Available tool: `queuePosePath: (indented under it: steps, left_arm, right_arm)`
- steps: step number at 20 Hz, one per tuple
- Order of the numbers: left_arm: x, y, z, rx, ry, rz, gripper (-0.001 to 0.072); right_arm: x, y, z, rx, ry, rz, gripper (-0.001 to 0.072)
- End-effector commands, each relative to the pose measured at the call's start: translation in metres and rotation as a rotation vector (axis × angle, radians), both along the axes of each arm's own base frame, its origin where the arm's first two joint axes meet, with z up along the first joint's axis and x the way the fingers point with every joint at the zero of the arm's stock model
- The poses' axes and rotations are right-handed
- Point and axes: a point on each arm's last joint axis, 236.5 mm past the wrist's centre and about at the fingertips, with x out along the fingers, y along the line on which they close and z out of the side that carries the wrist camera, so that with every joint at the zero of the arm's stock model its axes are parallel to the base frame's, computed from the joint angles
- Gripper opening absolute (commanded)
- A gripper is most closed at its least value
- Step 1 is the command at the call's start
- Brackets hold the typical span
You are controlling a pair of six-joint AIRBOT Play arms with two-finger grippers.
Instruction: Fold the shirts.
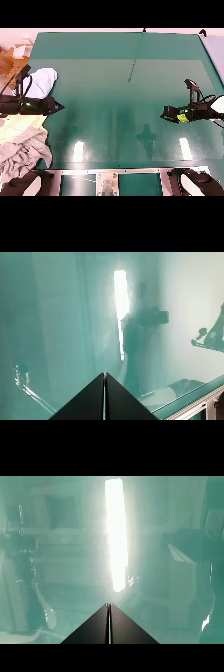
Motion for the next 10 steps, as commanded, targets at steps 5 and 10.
queuePosePath:
  steps: [5, 10]
  left_arm:
    - [-0.0001, -0.0001, 0.0001, 0.000, -0.001, 0.000, 0.0024]
    - [0.0000, -0.0001, 0.0002, 0.000, -0.001, 0.000, 0.0024]
  right_arm:
    - [-0.0011, 0.0002, -0.0023, 0.001, 0.004, -0.001, 0.0016]
    - [-0.0011, 0.0002, -0.0023, 0.001, 0.004, -0.001, 0.0016]
